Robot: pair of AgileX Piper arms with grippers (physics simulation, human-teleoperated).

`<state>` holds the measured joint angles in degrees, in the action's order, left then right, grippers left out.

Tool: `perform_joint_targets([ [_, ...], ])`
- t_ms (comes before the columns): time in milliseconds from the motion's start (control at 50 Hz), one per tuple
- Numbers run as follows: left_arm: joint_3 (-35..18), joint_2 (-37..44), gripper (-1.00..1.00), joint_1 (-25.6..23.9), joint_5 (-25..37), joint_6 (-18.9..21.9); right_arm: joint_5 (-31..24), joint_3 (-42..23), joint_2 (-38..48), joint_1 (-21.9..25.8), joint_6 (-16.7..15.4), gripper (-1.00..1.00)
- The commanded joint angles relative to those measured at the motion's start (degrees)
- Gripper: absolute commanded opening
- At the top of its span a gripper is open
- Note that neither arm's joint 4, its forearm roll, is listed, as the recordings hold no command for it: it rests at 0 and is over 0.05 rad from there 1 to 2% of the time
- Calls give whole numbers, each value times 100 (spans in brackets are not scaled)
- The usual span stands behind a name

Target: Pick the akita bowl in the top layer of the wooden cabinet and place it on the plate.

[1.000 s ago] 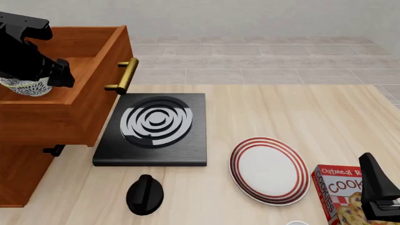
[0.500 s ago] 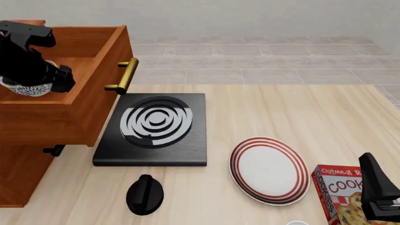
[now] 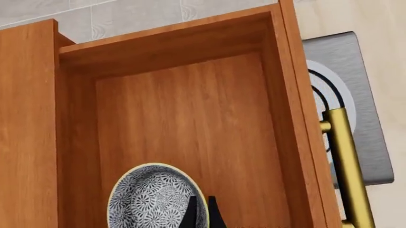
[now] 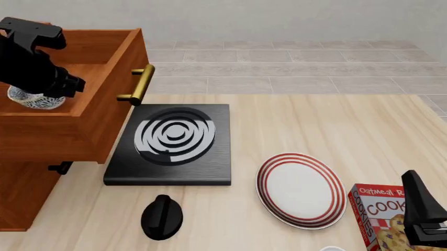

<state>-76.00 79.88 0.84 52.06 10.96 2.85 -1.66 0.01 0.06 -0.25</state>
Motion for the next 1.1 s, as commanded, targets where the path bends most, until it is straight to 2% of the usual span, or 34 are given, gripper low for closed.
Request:
perform_joint_targets([
  [20, -83, -43, -100, -287, 65, -93, -1, -7, 0, -6, -4, 100],
  [280, -453, -90, -100, -476, 245, -231, -1, -9, 0, 3, -12, 100],
  [540, -619, -183, -100, -490, 384, -212, -3, -11, 0, 13, -26, 100],
  [680, -976, -193, -100, -542, 581, -245, -4, -18, 0, 15, -39, 100],
  [1100, -1408, -345, -100, -604, 806, -222, 5, -34, 0, 17, -63, 100],
])
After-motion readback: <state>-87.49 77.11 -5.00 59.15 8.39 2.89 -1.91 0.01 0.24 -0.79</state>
